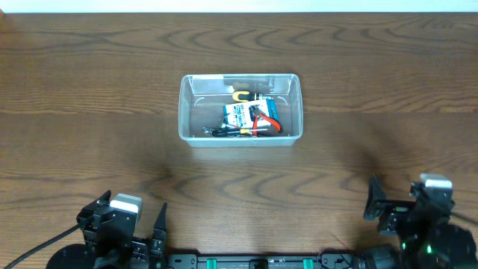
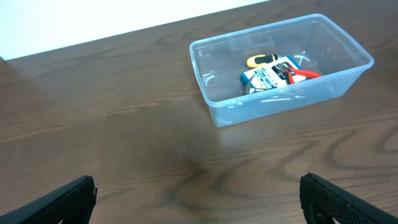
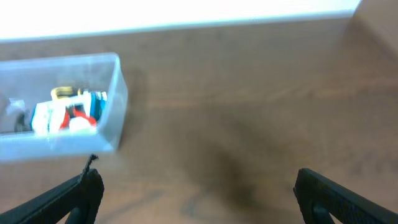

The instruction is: Pack container

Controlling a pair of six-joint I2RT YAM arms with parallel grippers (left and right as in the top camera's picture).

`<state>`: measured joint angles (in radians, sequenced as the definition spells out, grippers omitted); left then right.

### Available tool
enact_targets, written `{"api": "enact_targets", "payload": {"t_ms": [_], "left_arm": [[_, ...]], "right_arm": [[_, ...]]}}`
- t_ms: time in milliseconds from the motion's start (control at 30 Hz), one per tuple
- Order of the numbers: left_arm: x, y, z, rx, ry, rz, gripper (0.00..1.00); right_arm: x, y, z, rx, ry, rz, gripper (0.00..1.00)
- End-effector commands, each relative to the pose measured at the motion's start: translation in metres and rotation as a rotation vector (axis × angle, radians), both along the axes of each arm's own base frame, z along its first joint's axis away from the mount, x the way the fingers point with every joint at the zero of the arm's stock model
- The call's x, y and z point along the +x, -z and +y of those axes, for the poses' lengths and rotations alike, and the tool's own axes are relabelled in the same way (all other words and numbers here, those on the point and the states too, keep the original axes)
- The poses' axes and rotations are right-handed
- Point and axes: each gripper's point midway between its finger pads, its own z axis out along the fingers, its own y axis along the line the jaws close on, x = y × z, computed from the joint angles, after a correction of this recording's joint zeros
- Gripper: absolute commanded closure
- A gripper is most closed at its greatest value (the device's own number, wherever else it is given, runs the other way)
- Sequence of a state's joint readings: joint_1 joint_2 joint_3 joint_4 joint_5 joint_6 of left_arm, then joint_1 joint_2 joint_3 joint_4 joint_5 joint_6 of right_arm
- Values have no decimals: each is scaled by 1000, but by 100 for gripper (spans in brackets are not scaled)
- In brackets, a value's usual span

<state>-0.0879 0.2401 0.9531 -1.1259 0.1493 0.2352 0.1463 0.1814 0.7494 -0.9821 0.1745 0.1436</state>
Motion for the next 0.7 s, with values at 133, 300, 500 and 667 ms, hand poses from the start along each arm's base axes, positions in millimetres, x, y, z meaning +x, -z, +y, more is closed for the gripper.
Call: {"api": "enact_targets", "payload": {"t_ms": [133,300,500,667], "left_arm": [[-1,2,1,-6,-9,4,2],[-1,2,1,-6,-9,3,2],[-1,2,1,-6,-9,4,2],[-1,2,1,-6,-9,3,2]], "right_arm": [[30,14,10,-52,-65,-195,1],[59,14,28,-87,-149,-371,1],[75,29,32,-148,-164,-446,1],[82,60,34,-149,-169,-412,1]]}}
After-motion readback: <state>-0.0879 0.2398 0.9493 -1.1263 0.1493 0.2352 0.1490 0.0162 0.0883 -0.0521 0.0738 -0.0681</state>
